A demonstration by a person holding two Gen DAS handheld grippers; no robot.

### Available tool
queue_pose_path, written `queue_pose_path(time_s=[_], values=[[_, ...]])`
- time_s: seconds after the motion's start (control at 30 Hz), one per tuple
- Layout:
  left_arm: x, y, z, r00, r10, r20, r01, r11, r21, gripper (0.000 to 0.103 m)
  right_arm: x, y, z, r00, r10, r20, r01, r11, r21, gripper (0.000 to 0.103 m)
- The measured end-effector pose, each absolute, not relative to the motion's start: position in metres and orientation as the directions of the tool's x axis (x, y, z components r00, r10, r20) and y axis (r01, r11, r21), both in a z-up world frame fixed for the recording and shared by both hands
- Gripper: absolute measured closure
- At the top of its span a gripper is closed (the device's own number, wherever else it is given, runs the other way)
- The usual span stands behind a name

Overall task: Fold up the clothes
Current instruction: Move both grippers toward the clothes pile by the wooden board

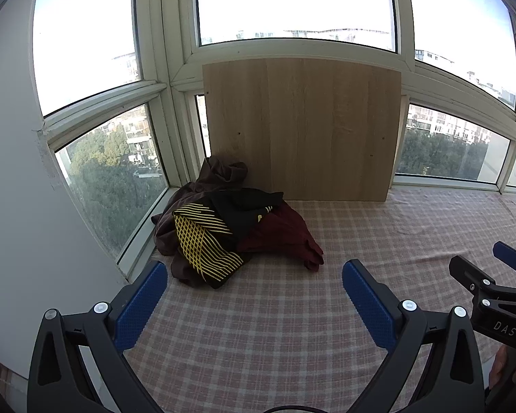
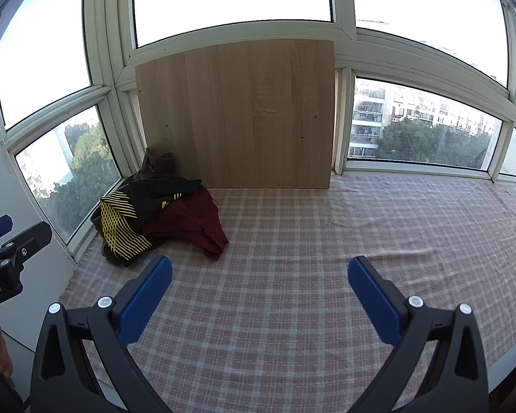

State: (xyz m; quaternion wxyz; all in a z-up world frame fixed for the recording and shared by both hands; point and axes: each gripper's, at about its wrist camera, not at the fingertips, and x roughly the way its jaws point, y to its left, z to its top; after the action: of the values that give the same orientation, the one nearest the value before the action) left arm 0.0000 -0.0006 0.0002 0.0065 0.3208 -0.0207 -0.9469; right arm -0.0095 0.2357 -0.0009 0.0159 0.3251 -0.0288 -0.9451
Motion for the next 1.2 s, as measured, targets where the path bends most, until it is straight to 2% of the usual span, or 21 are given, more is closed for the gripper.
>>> queue_pose_path(time_s=[0.83,1.2], values=[[0.002,-0.004,0.009,-0.821,-0.037,-0.570,0.007,-0.998,0.055,0.000,-0.008,0.231,-0.001,-0.796,-0.053,-0.603,0.014,-0.997,0.070,0.000],[-0.010,-0.030,0.003,-0.817,-0.080,-0.571,0.067,-0.997,0.044,0.000,-0.033,0.207,-0.002,-0.796,-0.111,-0.595,0.095,-0.994,0.059,0.000]])
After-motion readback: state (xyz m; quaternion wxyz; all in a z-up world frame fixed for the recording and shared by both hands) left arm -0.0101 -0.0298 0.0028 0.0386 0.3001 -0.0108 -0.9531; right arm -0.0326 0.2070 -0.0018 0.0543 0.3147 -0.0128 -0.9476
